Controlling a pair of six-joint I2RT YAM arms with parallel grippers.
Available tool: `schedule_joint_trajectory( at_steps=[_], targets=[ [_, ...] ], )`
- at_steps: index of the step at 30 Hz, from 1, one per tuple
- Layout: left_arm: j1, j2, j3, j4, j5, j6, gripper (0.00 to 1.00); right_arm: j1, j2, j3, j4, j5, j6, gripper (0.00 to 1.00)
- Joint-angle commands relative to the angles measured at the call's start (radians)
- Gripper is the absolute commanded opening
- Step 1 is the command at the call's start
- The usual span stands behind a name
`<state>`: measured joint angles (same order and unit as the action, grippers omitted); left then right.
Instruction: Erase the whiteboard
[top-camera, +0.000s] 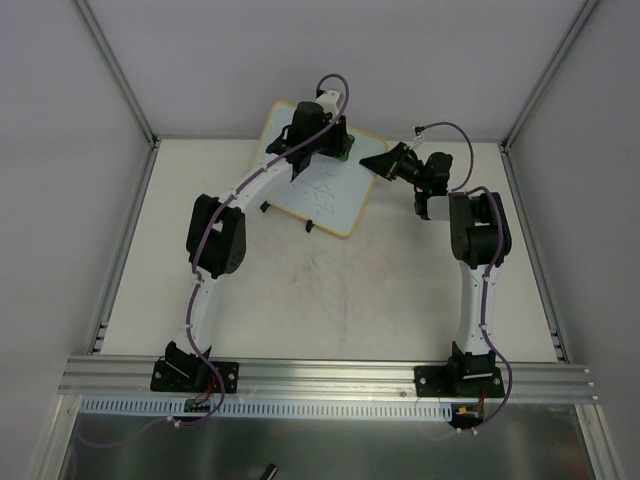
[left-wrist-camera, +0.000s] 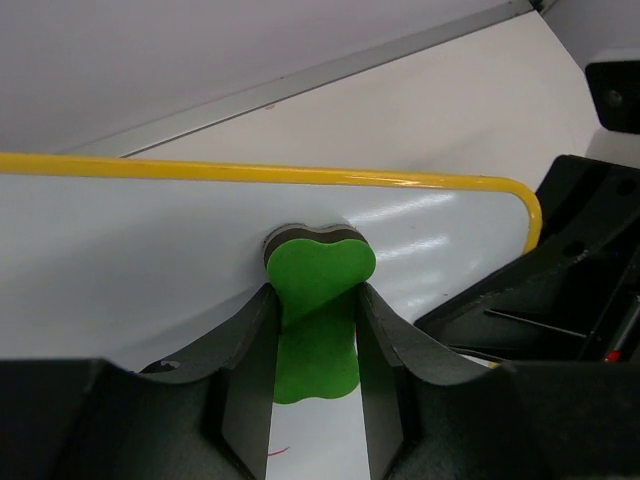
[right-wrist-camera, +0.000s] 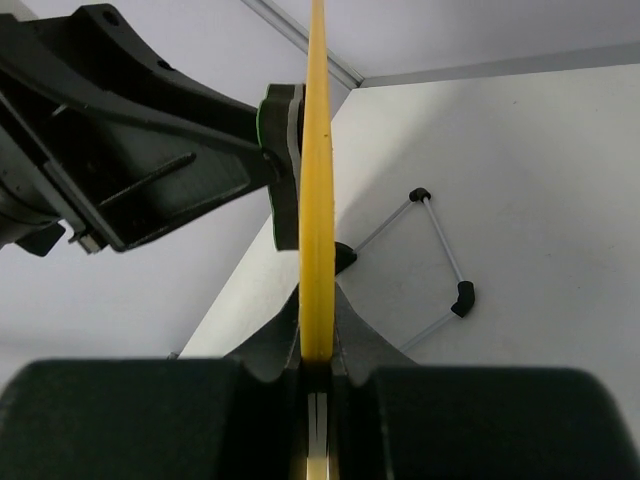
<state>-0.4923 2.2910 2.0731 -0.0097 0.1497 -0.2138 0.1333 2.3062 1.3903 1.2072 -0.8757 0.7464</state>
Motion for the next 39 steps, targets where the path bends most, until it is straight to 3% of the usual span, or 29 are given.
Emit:
schedule_joint_trajectory(
  at_steps=[1,16,23,32,39],
  targets=[
    [-0.037,0.024,0.028,0.034,-0.022,0.106,0.0,0.012,-0.065,0.003,0.055,-0.069,-0.093,0.0],
    [-0.014,0.047,-0.011,0.033,-0.104,0.039,0.0,0.012,-0.071,0.003,0.055,-0.072,-0.088,0.0],
    [0.024,-0.01,-0.148,0.063,-0.232,-0.027,0.0,0.012,-0.07,0.003,0.057,-0.069,-0.085,0.0],
    [0.147,-0.062,-0.31,0.108,-0.183,-0.209,0.0,0.012,-0.073,0.001,0.058,-0.069,-0.081,0.0],
    [0.192,-0.116,-0.415,0.085,-0.257,-0.274,0.0,0.012,-0.077,-0.004,0.06,-0.069,-0.081,0.0]
  ],
)
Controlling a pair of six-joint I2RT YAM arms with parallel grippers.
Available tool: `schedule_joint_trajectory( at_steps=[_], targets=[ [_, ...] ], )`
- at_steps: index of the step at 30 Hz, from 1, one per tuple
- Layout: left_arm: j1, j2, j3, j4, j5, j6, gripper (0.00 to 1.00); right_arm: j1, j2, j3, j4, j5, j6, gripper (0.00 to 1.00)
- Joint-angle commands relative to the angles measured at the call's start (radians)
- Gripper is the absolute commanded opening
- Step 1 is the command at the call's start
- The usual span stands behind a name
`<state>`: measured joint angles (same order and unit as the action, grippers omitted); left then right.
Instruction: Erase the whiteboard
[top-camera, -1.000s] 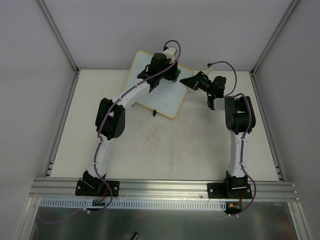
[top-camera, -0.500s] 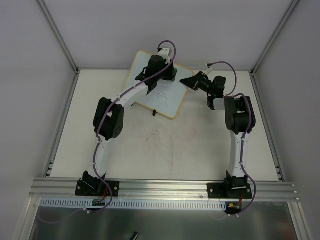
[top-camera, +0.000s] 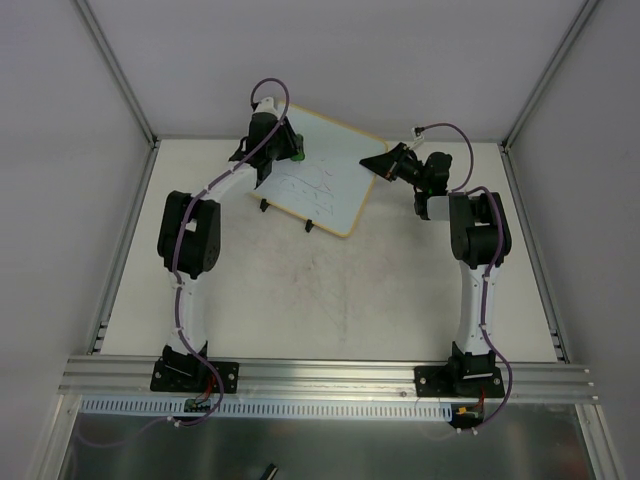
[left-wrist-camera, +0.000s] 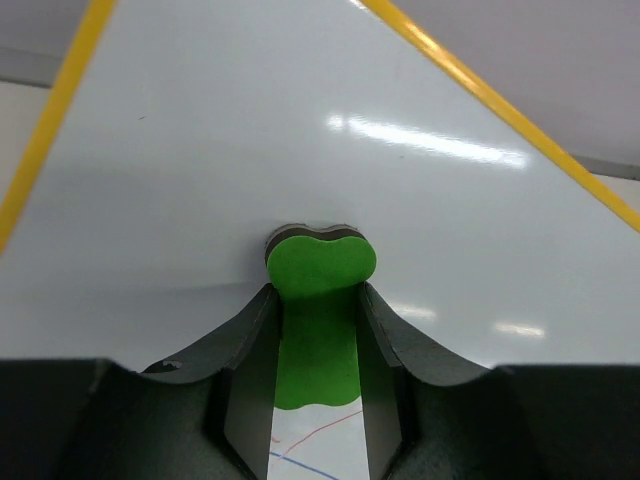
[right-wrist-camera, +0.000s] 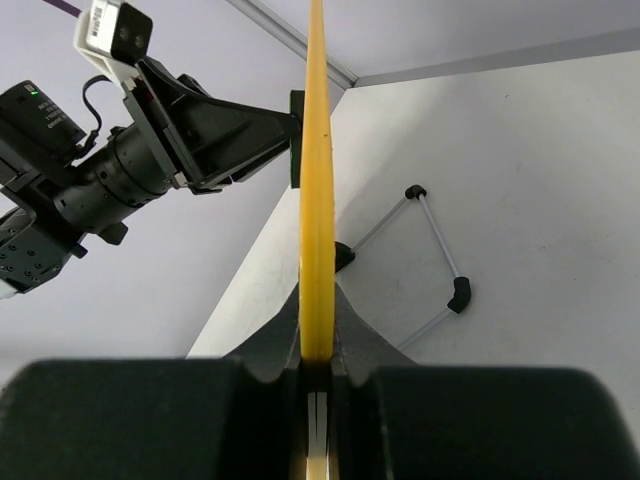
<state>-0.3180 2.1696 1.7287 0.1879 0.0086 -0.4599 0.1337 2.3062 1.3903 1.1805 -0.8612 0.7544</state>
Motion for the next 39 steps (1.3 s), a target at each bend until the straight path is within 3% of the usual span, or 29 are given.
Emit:
schedule_joint_trajectory(
  at_steps=[1,6,15,22,30,39],
  targets=[
    [0.022,-0.002,-0.083,-0.119,-0.13,-0.036,0.0,0.011,-0.077,-0.004,0.087,-0.084,-0.09,0.0],
    [0.028,-0.025,-0.124,-0.183,-0.205,-0.089,0.0,0.01,-0.077,-0.004,0.088,-0.082,-0.089,0.0],
    [0.092,-0.043,-0.213,-0.232,-0.142,-0.261,0.0,0.012,-0.077,-0.004,0.103,-0.085,-0.073,0.0],
    [0.114,-0.047,-0.235,-0.232,-0.121,-0.289,0.0,0.01,-0.076,-0.002,0.11,-0.084,-0.069,0.0],
    [0.094,-0.019,-0.18,-0.228,-0.062,-0.252,0.0,0.01,-0.074,0.001,0.108,-0.084,-0.067,0.0],
    [-0.062,-0.025,-0.072,-0.211,-0.117,-0.105,0.0,0.01,-0.07,0.006,0.108,-0.087,-0.066,0.0]
  ],
)
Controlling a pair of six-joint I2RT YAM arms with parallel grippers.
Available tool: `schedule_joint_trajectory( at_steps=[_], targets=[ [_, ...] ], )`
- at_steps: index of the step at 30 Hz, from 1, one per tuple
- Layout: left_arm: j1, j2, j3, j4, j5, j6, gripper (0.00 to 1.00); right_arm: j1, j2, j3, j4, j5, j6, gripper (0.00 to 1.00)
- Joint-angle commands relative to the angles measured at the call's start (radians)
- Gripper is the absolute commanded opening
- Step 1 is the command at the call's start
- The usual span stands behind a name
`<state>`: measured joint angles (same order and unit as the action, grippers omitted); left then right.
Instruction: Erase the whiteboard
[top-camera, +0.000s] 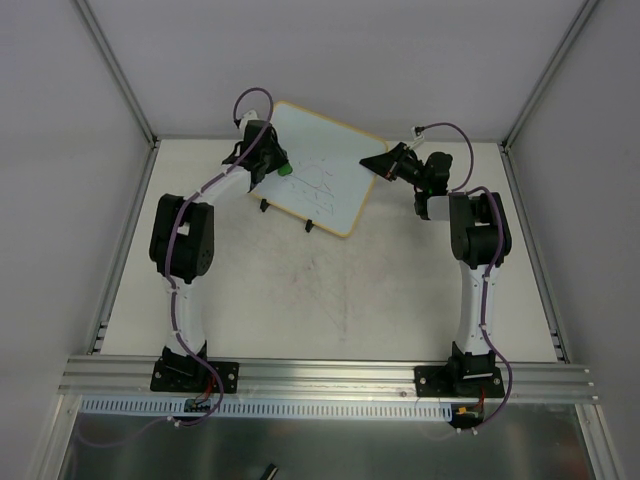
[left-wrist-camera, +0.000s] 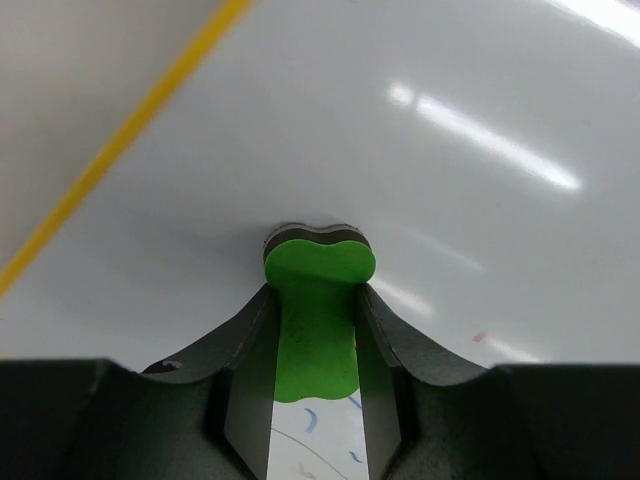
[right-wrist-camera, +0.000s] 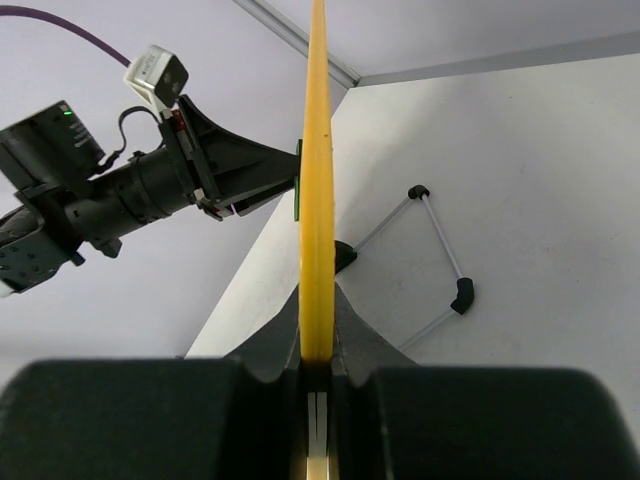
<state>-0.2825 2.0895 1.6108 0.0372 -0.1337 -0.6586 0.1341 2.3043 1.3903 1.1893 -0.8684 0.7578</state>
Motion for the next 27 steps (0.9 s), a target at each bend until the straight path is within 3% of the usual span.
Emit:
schedule_joint_trajectory(
  at_steps=[1,6,16,27],
  targets=[
    [-0.112,0.056,0.057,-0.059,0.025,0.108,0.0,0.012,-0.068,0.006,0.101,-0.08,-0.068,0.0],
    [-0.193,0.089,0.147,-0.057,0.028,0.234,0.0,0.012,-0.072,0.004,0.099,-0.081,-0.068,0.0],
    [-0.306,0.136,0.187,-0.056,-0.004,0.284,0.0,0.01,-0.057,0.026,0.125,-0.084,-0.035,0.0],
    [-0.316,0.135,0.186,-0.057,-0.037,0.307,0.0,0.01,-0.059,0.024,0.13,-0.084,-0.029,0.0]
  ],
)
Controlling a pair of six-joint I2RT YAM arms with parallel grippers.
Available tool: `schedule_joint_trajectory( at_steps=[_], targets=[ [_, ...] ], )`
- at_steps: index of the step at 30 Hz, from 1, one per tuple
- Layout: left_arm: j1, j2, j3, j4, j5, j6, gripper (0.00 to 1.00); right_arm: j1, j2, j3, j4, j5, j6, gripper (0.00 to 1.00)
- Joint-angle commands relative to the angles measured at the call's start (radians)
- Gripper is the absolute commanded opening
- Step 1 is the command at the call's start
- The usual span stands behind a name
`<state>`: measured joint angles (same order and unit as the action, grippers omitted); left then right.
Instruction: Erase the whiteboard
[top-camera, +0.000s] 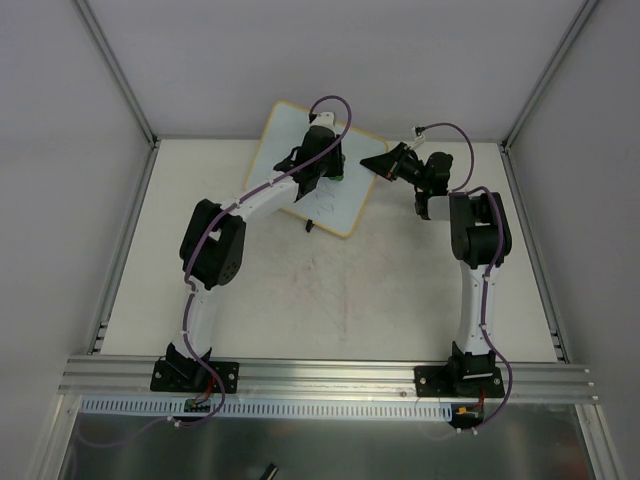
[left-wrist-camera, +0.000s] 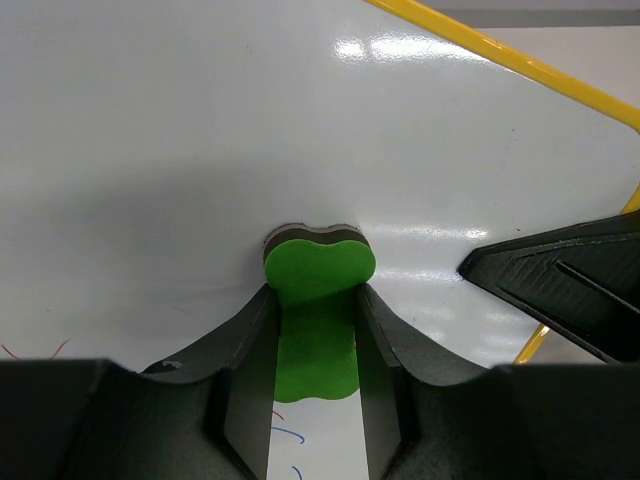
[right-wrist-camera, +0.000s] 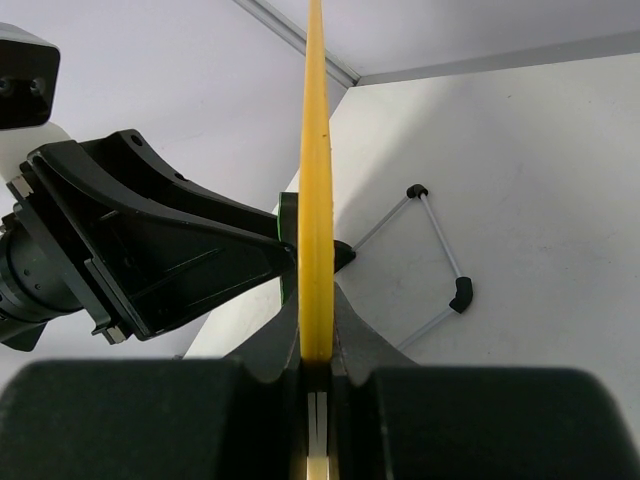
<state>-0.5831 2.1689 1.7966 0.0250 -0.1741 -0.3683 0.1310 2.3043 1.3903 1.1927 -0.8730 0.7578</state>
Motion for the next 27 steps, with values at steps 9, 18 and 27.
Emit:
schedule_joint_trajectory(
  at_steps=[9,18,27],
  targets=[
    [0.111,0.0,-0.141,-0.043,0.042,-0.19,0.0,0.013,-0.063,0.019,0.128,-0.081,-0.028,0.0],
    [0.239,-0.057,-0.308,-0.042,0.076,-0.352,0.0,0.015,-0.068,0.018,0.14,-0.08,-0.022,0.0],
    [0.33,-0.041,-0.411,-0.039,0.14,-0.561,0.0,0.013,-0.069,0.013,0.153,-0.08,-0.011,0.0]
  ],
)
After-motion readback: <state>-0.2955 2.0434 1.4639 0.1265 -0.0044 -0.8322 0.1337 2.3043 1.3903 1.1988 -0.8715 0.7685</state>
